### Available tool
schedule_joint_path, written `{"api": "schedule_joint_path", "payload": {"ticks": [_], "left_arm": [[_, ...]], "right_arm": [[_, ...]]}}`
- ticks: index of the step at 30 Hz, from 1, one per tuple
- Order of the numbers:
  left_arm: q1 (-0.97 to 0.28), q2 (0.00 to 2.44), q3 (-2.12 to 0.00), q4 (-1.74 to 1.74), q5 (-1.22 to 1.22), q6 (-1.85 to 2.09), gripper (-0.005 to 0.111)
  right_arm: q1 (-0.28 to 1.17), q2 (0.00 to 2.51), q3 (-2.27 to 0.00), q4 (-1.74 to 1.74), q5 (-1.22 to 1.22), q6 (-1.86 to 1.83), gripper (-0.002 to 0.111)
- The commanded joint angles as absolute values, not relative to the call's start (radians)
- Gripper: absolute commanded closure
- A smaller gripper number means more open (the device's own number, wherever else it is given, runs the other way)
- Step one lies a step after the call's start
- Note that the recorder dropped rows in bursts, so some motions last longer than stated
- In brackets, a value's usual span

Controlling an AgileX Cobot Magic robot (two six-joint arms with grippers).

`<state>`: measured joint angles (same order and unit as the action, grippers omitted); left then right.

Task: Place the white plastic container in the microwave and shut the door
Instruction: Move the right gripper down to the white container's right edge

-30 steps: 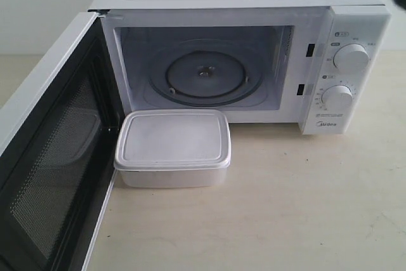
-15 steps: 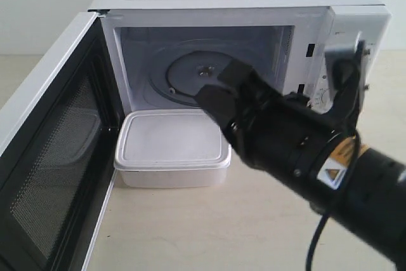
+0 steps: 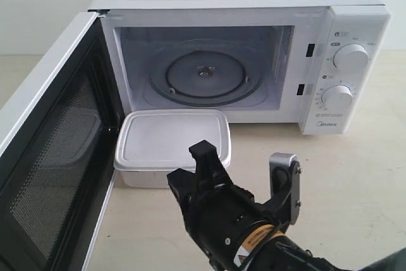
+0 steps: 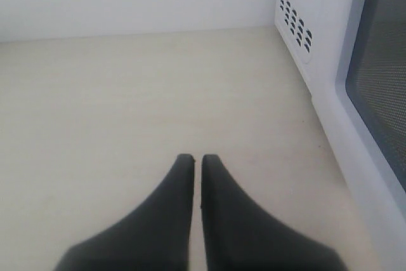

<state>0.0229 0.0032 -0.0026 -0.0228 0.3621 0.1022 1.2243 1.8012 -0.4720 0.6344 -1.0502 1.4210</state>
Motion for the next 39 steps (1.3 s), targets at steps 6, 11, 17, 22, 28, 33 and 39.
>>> {"api": "schedule_joint_path", "payload": {"ticks": [6,11,17,22,28,33,39], "left_arm": [[0.017,0.0,0.0,-0.03,0.361,0.105,0.102],[0.017,0.0,0.0,-0.03,0.361,0.105,0.102],[0.017,0.0,0.0,-0.03,0.361,0.105,0.102],[0.017,0.0,0.0,-0.03,0.361,0.105,0.102],[0.017,0.0,0.0,-0.03,0.361,0.105,0.102],[0.017,0.0,0.0,-0.03,0.361,0.105,0.102],[0.017,0.0,0.0,-0.03,0.361,0.105,0.102]], "right_arm": [[1.229,1.886,-0.575,0.656,-1.023,1.505,0.066],[1.229,1.886,-0.6,0.701,-0.946,1.507,0.046],[1.229,1.886,-0.61,0.797,-0.941,1.491,0.046],[1.225,1.912,-0.647,0.833,-0.929,1.492,0.046],[1.225,1.956,-0.683,0.857,-0.946,1.533,0.046],[1.225,1.966,-0.721,0.912,-0.974,1.496,0.046],[1.225,1.966,-0.749,0.964,-0.935,1.465,0.046]]}}
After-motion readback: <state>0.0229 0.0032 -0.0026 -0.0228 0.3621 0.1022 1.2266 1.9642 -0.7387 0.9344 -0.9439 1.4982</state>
